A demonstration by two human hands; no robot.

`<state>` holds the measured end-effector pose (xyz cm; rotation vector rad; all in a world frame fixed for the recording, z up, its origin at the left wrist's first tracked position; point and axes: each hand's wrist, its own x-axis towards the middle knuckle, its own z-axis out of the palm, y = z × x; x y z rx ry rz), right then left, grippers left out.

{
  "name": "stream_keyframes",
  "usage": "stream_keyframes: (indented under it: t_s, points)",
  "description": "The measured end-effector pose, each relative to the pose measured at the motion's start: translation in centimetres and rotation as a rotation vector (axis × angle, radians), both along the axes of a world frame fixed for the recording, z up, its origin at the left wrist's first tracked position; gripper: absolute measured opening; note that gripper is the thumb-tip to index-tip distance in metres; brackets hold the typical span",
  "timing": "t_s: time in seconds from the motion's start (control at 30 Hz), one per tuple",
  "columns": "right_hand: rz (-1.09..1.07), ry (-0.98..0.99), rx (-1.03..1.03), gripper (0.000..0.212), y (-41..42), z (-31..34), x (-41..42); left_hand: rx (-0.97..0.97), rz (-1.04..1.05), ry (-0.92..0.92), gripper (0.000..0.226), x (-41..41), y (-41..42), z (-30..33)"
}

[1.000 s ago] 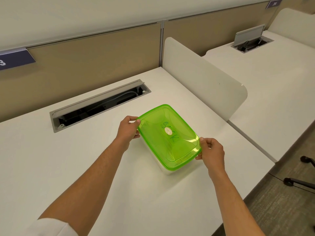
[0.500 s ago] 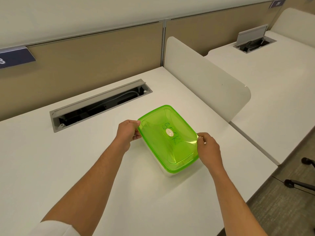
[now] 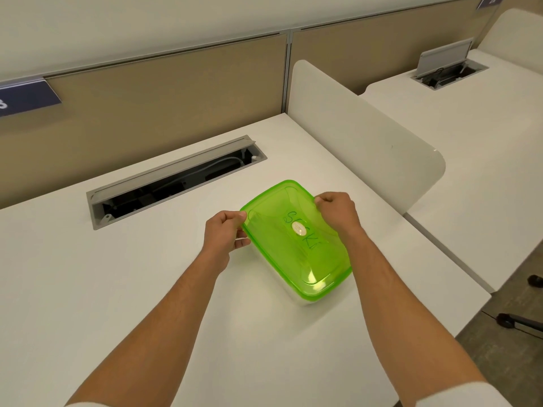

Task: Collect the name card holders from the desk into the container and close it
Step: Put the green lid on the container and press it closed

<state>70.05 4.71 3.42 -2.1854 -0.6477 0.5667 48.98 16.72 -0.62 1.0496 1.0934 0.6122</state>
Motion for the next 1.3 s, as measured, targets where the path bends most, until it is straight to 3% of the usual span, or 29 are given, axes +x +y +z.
stream_keyframes:
  t_s: [0.2, 0.37, 0.6, 0.8, 1.03, 1.17, 1.3]
  points:
    - [0.058, 0.161, -0.009, 0.016, 1.7, 0.1, 1.4, 0.025, 0.011, 0.016, 0.007, 0.2, 0.1, 0.1]
    - [0.065, 0.125, -0.046, 0.042, 3.0, 0.5, 1.4, 0.026, -0.042, 0.009, 0.004, 0.1, 0.5, 0.3]
    - [0.047, 0.426, -0.031, 0.023, 3.7, 0.7, 1.2, 0.009, -0.064, 0.0, 0.008, 0.0, 1.1, 0.7]
    - [0.03, 0.312, 0.033, 0.045, 5.1, -0.1, 0.7, 0.001, -0.033, -0.01, 0.007, 0.1, 0.7, 0.3]
    - [0.027, 0.375, 0.019, 0.027, 6.1, -0.3, 1.3, -0.012, -0.029, -0.022, 0.007, 0.1, 0.7, 0.2]
    - [-0.046, 0.395, 0.021, 0.044, 6.5, -0.3, 1.4, -0.008, -0.02, -0.021, 0.007, 0.2, 0.6, 0.1]
    - [-0.024, 0.358, 0.011, 0.045, 6.8, -0.2, 1.4, -0.011, -0.013, -0.021, 0.006, 0.3, 0.6, 0.1]
